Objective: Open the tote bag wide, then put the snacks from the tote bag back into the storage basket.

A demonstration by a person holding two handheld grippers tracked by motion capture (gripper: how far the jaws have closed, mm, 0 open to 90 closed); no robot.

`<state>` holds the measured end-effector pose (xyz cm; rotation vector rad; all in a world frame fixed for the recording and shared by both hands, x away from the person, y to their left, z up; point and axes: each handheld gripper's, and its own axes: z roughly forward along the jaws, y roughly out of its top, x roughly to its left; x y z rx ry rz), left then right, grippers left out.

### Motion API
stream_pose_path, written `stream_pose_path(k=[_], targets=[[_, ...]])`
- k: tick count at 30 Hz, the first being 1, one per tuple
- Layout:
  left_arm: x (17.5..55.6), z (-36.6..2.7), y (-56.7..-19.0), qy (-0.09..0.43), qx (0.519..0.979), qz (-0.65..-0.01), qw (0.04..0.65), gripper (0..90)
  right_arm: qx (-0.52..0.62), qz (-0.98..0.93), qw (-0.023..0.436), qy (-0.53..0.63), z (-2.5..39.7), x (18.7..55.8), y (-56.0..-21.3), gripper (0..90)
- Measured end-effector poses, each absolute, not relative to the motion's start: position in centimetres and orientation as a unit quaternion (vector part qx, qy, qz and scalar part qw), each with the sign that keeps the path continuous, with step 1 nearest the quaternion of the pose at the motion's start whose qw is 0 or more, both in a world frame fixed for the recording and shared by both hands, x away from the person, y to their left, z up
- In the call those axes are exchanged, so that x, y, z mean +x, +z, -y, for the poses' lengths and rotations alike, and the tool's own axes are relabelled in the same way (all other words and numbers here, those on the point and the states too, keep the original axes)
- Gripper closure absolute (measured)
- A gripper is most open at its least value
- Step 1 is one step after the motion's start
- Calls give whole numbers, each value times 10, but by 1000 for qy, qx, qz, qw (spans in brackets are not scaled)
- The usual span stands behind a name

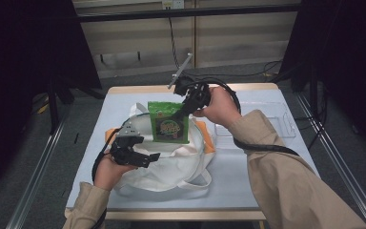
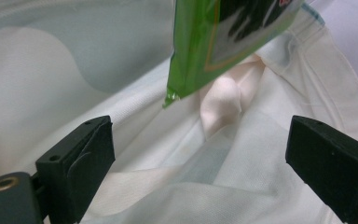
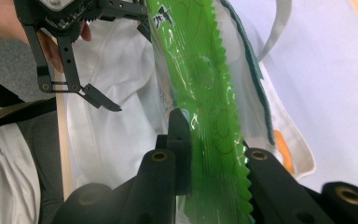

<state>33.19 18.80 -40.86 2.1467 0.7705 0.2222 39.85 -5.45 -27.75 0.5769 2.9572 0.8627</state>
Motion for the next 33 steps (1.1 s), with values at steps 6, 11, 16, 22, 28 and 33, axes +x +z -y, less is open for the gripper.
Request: stream_pose_path(k=[6,11,16,22,28,33], targets=[[331,-185,-408,88,854,-302,414,65,187,-945,5,267,59,394,-278,801],[331,-182,-410,93,856,-296,413,59,183,-947,12,266,61,390,-276,801],[331,-181,-410,84,860,-292,410,37,182,-946,11,266,64,391,-273,801],[331,-182,-409,90,861,-286,411,34,180,-948,12,261,67,392,-274,801],[331,-183,-408,84,861,-290,410,34,178,-946,12,270,70,394,-270,800],[331,-183,-411,78,861,-292,410,33,177,-947,16,266,74,394,-267,800]])
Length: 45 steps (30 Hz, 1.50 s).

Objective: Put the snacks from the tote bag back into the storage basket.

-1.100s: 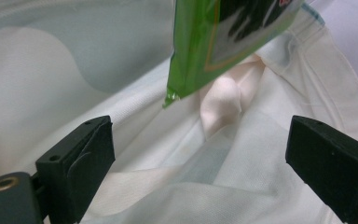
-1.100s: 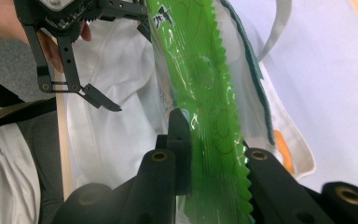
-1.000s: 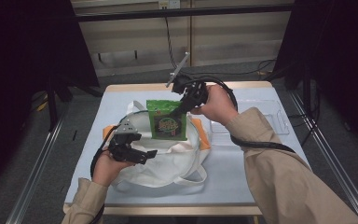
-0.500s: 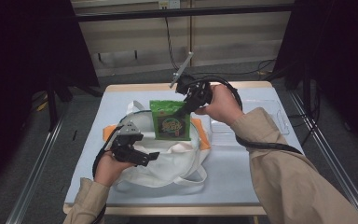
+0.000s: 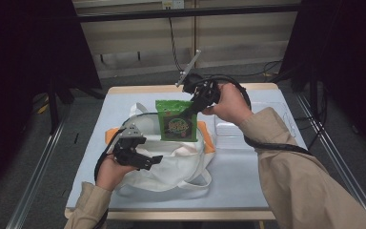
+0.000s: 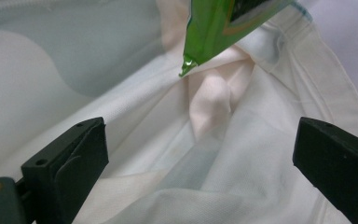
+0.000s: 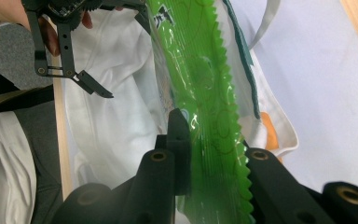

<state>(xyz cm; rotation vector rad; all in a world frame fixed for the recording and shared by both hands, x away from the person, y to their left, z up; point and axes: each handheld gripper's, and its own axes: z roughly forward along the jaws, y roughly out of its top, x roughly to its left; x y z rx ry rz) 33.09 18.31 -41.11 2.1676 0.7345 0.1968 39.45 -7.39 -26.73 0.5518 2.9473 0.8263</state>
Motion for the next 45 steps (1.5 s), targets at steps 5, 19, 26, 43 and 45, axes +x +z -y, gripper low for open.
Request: stream_pose_path(k=[5,19,26,43,45], targets=[[331,-183,-412,75,859,-295,413,34,180,-948,16,262,80,396,-266,799],[332,-180,-414,67,863,-290,408,35,198,-945,19,258,106,399,-251,799],[331,-182,-416,65,861,-290,412,36,201,-944,23,259,119,402,-244,798],[332,-179,-421,62,864,-292,404,38,217,-943,28,252,166,409,-235,796],[333,-179,-420,61,864,-291,405,38,218,-942,26,255,172,409,-234,796]])
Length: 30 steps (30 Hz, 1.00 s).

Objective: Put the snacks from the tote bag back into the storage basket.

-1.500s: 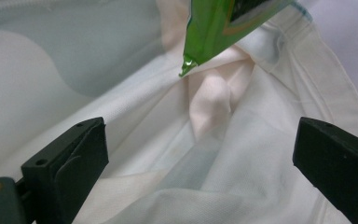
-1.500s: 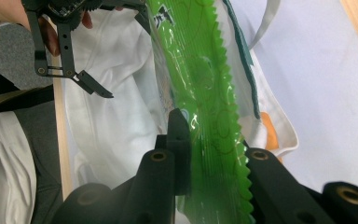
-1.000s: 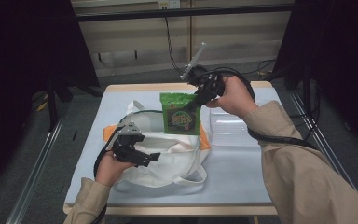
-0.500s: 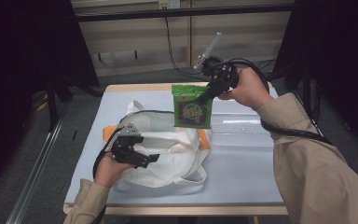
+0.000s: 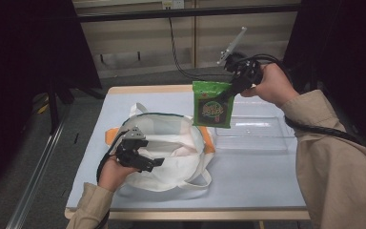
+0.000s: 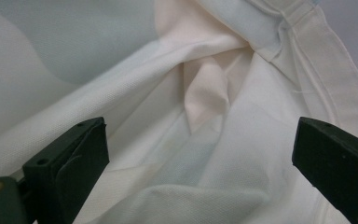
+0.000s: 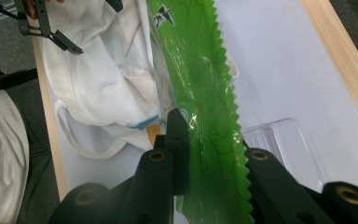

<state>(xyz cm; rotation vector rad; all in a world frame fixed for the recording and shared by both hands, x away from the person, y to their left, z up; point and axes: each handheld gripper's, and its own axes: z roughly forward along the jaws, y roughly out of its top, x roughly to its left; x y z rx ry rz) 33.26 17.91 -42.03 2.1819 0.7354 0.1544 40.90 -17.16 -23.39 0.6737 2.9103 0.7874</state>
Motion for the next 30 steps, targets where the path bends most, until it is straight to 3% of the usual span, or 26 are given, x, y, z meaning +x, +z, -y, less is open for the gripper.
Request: stream_pose_path(k=[30], targets=[[332,-177,-422,56,867,-291,400,39,247,-934,43,254,230,421,-237,795]])
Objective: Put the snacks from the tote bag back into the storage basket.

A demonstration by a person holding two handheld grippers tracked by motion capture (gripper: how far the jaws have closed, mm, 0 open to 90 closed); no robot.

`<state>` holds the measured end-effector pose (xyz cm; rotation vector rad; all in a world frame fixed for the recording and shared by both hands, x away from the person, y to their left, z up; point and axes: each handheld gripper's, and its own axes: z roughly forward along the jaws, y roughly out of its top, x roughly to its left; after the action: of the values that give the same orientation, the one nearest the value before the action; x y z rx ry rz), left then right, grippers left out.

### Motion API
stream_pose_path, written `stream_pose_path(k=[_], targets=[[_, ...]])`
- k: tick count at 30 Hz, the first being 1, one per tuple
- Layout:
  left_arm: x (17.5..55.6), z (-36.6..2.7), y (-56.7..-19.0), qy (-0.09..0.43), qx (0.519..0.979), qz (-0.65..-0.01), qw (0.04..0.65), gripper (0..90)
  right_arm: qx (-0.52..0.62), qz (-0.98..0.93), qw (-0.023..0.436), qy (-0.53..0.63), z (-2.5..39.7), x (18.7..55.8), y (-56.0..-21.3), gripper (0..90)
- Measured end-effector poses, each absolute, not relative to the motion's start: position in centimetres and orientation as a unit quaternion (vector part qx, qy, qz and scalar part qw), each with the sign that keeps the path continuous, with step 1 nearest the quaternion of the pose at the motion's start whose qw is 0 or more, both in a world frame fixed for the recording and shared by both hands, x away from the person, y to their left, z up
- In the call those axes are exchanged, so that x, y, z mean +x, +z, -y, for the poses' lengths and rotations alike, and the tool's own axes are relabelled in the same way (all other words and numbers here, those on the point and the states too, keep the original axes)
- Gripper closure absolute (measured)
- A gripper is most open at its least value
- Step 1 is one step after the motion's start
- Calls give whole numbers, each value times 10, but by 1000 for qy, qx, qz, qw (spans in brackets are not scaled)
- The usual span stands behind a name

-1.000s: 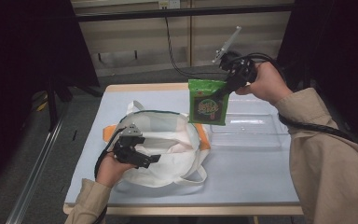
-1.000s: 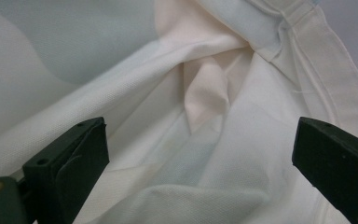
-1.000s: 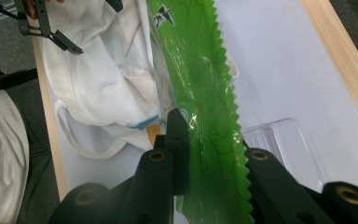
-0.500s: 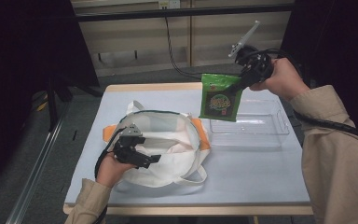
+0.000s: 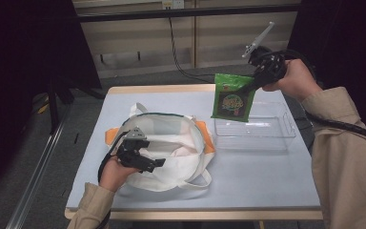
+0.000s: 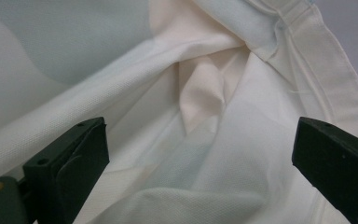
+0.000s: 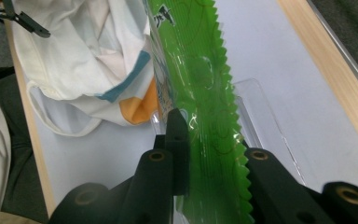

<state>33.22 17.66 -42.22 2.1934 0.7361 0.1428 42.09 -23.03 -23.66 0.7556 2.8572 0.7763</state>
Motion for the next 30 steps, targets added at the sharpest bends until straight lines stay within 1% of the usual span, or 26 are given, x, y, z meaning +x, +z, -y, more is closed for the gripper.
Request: stream_pose_path(k=[15,30], targets=[[332,-174,-424,53,864,-289,408,39,263,-930,55,253,258,427,-248,794],[332,-174,-425,54,869,-289,397,39,260,-934,62,238,266,432,-262,791]])
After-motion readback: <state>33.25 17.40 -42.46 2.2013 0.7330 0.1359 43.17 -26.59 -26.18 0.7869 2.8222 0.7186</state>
